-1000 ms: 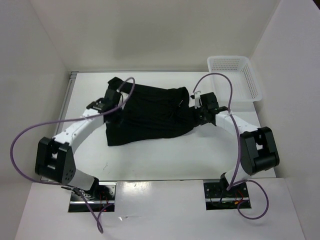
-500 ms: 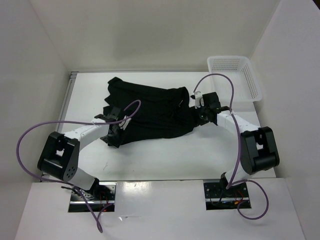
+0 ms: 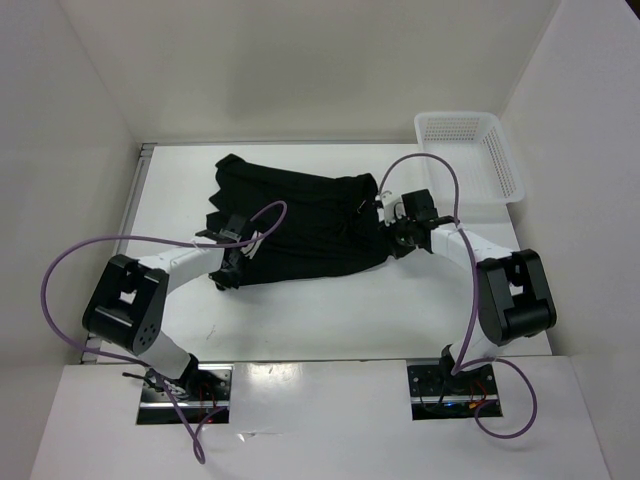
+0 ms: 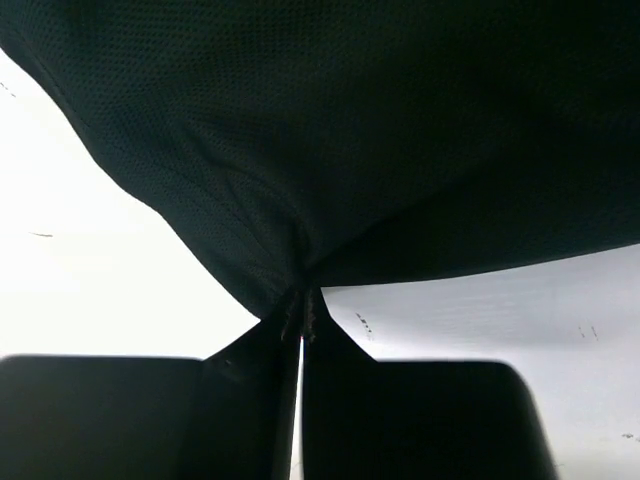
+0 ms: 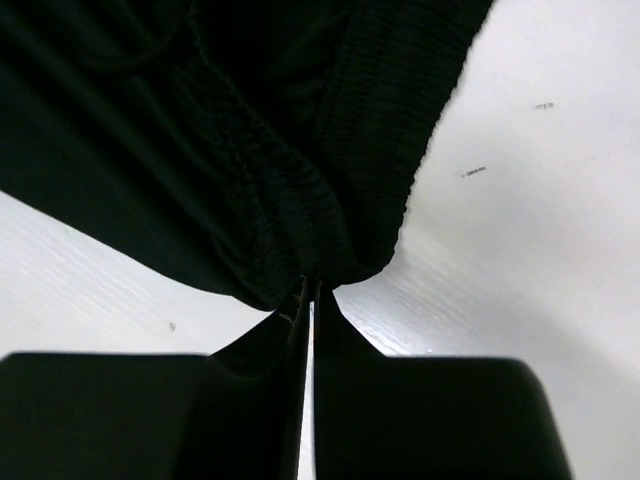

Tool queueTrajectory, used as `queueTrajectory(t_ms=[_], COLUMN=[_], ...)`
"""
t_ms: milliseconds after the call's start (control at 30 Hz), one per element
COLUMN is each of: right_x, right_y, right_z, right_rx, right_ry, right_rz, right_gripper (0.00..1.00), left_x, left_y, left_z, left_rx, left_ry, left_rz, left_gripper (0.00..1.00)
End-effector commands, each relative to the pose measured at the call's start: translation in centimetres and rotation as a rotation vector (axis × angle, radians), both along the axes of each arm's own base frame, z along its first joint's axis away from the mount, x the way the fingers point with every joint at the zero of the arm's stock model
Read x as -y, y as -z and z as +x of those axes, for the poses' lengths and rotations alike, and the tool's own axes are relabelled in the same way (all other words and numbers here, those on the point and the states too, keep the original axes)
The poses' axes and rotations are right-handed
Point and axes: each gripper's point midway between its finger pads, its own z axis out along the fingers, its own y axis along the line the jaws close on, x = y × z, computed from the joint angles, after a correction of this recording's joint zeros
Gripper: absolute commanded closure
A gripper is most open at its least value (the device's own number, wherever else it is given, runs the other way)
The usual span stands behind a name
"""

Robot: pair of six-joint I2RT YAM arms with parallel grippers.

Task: Fold and stack the shorts
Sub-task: Flatten the shorts out

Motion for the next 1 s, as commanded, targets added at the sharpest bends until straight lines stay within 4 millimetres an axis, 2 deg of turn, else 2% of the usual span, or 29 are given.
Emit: queueTrajectory(t_ms=[0,33,67,100,133,167,200,300,400,433,467,600,633,667,700,733,767,800,833,867,900,933,967], right_x=[-0.4,-0.6,-0.3,-0.3,-0.1,-0.2,-0.1,-0.4,-0.5,-0.6,-0.3,-0.5,-0.6,-0.6,-0.8,-0.8,-0.9,-1.1,-1.2,-1.3,-1.2,-1.3,-1.9], right_y=[0.0,-0.1,0.3,0.1,0.1,0.5,0.5,0.1,-0.5,-0.9,-0.7,-0.9,-0.9,-1.2,-1.5,-2.1,-2.7,-3.2,-4.9,-6.0,-8.7,-10.0,-12.0], right_z=[0.2,-0.1,-1.8,-2.5,-3.3,-5.2,-6.4,-9.6,-12.0,-12.3,-13.1,-14.0,-14.4,-14.5,-14.7,-14.1,-13.7,-12.9,-11.3,-9.9,-7.6,-6.1,-3.2], right_rx=[0.039,0.041,-0.012,-0.024,-0.029,-0.099,-0.121,-0.188,-0.223,-0.206,-0.232,-0.224,-0.232,-0.228,-0.222,-0.205,-0.190,-0.180,-0.130,-0.092,-0.035,0.000,0.103], right_ry=[-0.106,-0.176,-0.217,-0.251,-0.312,-0.358,-0.389,-0.493,-0.588,-0.627,-0.656,-0.732,-0.752,-0.762,-0.781,-0.778,-0.750,-0.697,-0.650,-0.603,-0.474,-0.399,-0.333], right_rz=[-0.037,-0.046,-0.059,-0.064,-0.080,-0.065,-0.060,-0.020,-0.014,-0.024,-0.060,-0.103,-0.106,-0.123,-0.126,-0.137,-0.141,-0.137,-0.113,-0.084,-0.006,0.042,0.092], right_gripper=[1.00,1.00,1.00,1.00,1.00,1.00,1.00,1.00,1.00,1.00,1.00,1.00,0.90,0.65,0.35,0.10,0.07,0.07,0.07,0.07,0.07,0.09,0.12], left_x=[-0.7,-1.2,-1.5,-2.7,-3.1,-3.3,-4.1,-4.6,-4.2,-3.7,-3.8,-4.0,-3.9,-4.1,-3.8,-3.7,-3.6,-3.6,-3.3,-2.5,-2.6,-2.5,-1.7], left_y=[1.1,0.7,0.3,0.2,-0.8,-1.2,-1.3,-3.2,-5.1,-5.3,-5.2,-4.7,-4.6,-4.6,-4.8,-4.7,-4.9,-4.9,-5.2,-5.7,-7.0,-8.0,-8.2], left_z=[-0.8,-1.6,-1.9,-3.2,-3.5,-4.1,-5.5,-6.9,-8.2,-8.6,-9.9,-11.4,-11.6,-12.1,-12.2,-12.2,-12.0,-12.0,-10.9,-8.6,-5.9,-3.6,-0.6], left_rx=[-0.030,-0.051,-0.055,-0.093,-0.070,-0.070,-0.100,-0.064,-0.024,-0.028,-0.067,-0.114,-0.126,-0.149,-0.157,-0.160,-0.159,-0.159,-0.119,-0.034,0.041,0.098,0.124], left_ry=[-0.007,-0.008,-0.010,-0.040,-0.053,-0.053,-0.064,-0.065,-0.040,-0.017,-0.012,-0.001,0.001,0.000,0.003,0.005,0.005,0.005,-0.003,-0.014,-0.069,-0.103,-0.122], left_rz=[0.033,0.051,0.062,0.075,0.065,0.065,0.085,0.072,0.034,0.021,0.013,0.020,0.014,0.023,0.010,0.001,0.001,0.001,-0.015,-0.066,-0.105,-0.147,-0.223], left_gripper=[1.00,1.00,1.00,1.00,1.00,1.00,1.00,1.00,1.00,1.00,1.00,1.00,0.94,0.87,0.75,0.66,0.53,0.46,0.42,0.39,0.35,0.35,0.35])
